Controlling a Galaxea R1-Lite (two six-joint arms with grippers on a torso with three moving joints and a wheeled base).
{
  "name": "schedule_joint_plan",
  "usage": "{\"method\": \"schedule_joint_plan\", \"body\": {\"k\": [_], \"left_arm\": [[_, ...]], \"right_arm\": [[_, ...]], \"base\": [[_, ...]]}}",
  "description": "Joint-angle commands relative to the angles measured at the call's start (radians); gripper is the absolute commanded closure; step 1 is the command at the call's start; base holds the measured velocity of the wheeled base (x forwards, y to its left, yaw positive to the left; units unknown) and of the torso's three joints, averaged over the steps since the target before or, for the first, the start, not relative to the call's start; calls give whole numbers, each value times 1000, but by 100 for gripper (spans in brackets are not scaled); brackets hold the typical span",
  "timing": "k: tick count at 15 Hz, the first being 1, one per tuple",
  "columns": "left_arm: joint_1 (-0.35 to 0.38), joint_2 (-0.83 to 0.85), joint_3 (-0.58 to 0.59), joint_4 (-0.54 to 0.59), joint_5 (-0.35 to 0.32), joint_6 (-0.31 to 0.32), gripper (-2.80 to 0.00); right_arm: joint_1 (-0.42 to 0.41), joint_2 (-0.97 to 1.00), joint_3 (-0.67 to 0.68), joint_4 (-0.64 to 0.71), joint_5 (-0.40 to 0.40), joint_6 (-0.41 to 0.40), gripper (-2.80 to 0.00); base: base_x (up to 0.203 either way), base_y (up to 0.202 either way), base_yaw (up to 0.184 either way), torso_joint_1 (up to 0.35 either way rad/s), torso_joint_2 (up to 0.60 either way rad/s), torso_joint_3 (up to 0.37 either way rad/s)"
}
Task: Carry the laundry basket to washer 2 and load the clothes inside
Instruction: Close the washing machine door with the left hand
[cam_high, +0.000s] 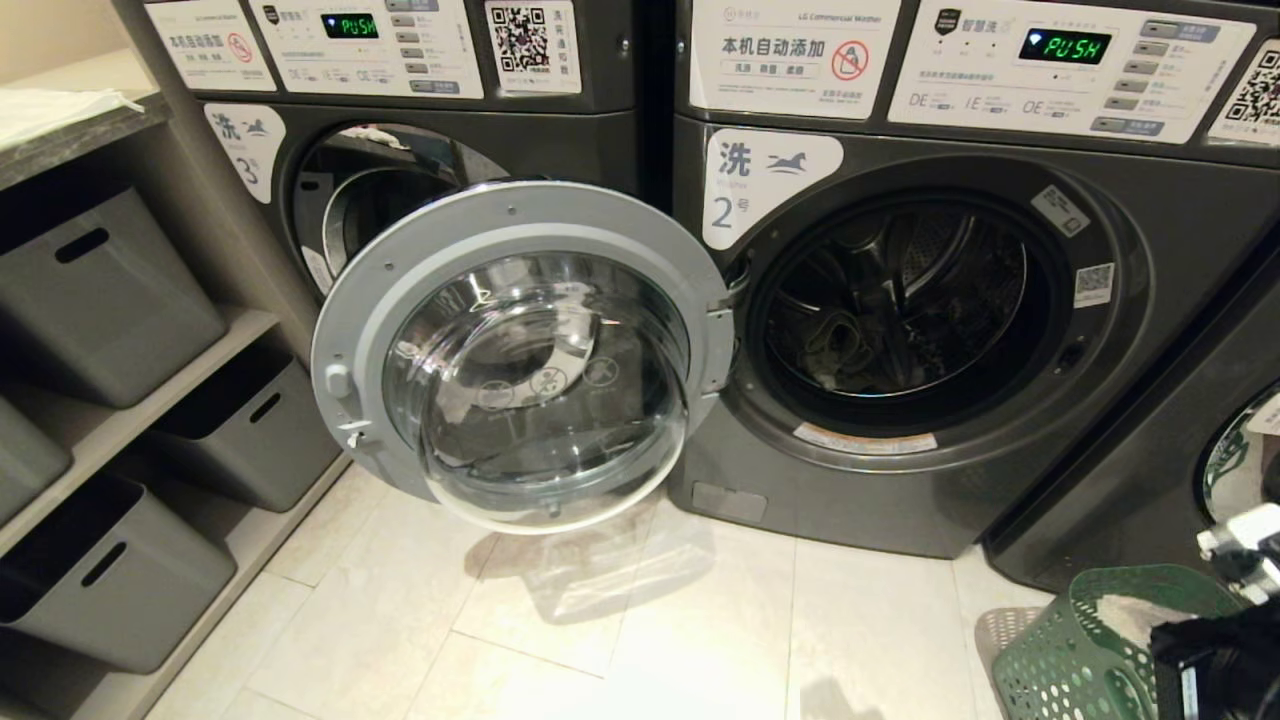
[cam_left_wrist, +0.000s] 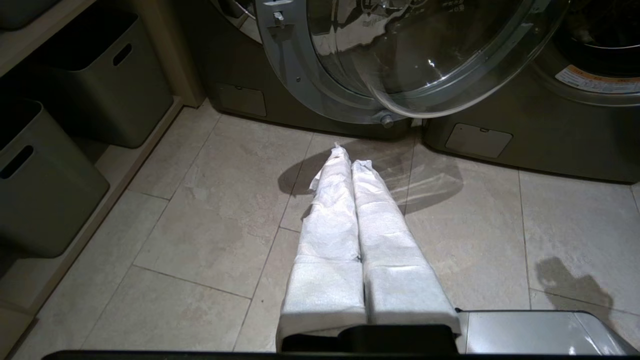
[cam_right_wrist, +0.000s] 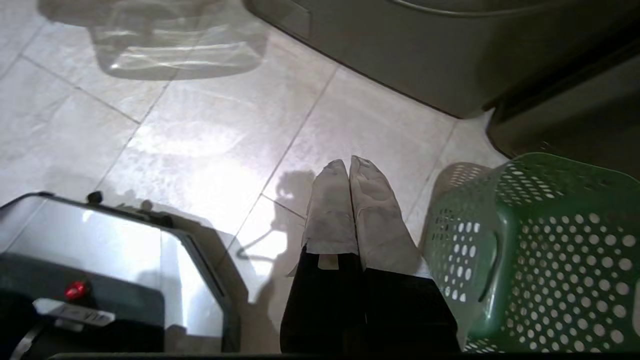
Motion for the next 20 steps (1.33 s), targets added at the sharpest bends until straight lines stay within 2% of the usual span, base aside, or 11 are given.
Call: {"method": "schedule_joint_plan", "body": {"k": [1, 3, 6, 8, 12, 13, 20], "left_arm": [[0, -1, 2, 0, 0, 0, 0], [0, -1, 2, 0, 0, 0, 0], [0, -1, 2, 0, 0, 0, 0], [0, -1, 2, 0, 0, 0, 0], [0, -1, 2, 0, 0, 0, 0], [0, -1, 2, 0, 0, 0, 0], [0, -1, 2, 0, 0, 0, 0]], "right_arm": [[95, -193, 68, 26, -19, 11, 0], [106, -397, 104, 187, -57, 30, 0], [91, -681, 120, 498, -89, 40, 0], [86, -780, 122, 602, -100, 43, 0], [86, -959, 127, 617, -102, 40, 0], [84, -966, 137, 585, -102, 40, 0], [59, -1107, 136, 587, -102, 42, 0]], "base": [[0, 0, 0, 0, 0, 0], [0, 0, 0, 0, 0, 0], [0, 0, 0, 0, 0, 0], [0, 0, 0, 0, 0, 0], [0, 0, 0, 0, 0, 0], [0, 0, 0, 0, 0, 0], [0, 0, 0, 0, 0, 0]]}}
